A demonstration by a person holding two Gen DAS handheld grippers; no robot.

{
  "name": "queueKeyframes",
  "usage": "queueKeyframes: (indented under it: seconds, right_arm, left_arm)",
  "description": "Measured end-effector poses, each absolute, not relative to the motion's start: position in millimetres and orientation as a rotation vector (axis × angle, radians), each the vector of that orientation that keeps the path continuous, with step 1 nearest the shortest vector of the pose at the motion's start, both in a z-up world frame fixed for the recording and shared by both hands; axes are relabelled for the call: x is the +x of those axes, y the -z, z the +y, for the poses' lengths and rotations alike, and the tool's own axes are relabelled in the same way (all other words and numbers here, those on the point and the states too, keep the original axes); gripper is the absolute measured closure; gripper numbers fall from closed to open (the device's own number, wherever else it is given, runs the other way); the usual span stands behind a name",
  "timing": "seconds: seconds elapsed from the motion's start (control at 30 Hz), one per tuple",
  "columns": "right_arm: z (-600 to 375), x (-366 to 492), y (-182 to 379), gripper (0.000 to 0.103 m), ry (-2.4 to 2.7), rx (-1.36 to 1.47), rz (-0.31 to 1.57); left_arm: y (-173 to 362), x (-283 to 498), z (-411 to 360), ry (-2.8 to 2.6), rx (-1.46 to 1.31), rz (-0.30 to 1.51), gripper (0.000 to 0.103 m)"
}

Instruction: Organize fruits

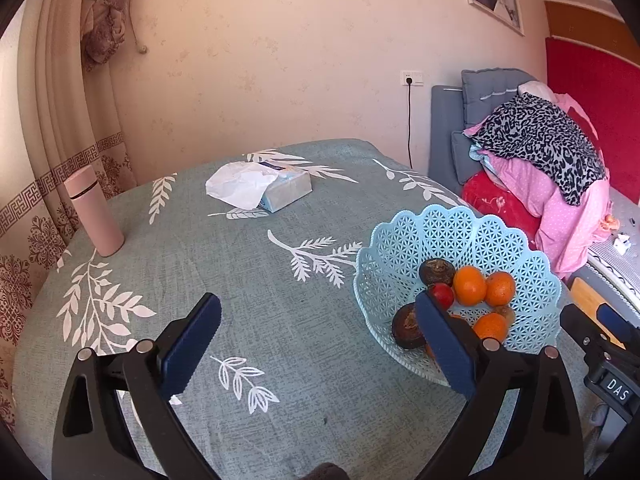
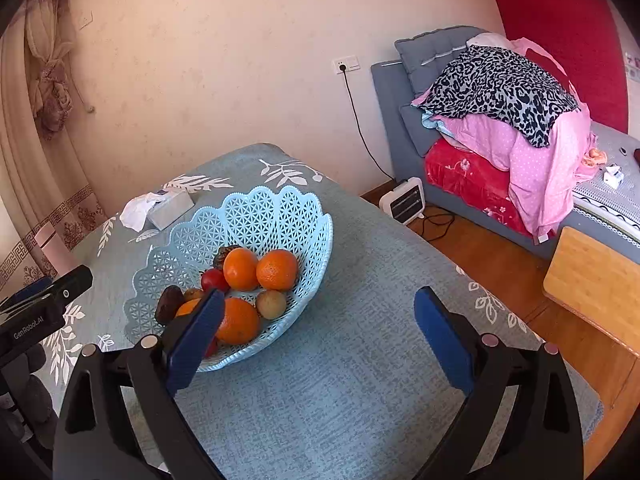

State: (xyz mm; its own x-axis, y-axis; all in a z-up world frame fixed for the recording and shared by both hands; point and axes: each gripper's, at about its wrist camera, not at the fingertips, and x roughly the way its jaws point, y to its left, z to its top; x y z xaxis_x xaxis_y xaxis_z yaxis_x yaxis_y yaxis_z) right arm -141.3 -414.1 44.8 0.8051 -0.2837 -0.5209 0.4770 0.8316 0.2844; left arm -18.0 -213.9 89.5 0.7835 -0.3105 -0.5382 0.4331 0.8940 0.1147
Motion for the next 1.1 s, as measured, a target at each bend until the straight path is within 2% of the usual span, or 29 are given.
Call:
queueKeyframes:
  seconds: [1.1]
  right_arm:
    - [-368, -131, -86, 0.004, 0.363, 0.192, 0.51]
  left_arm:
    - [-94, -44, -208, 0.366, 0.28, 0.488, 0.005]
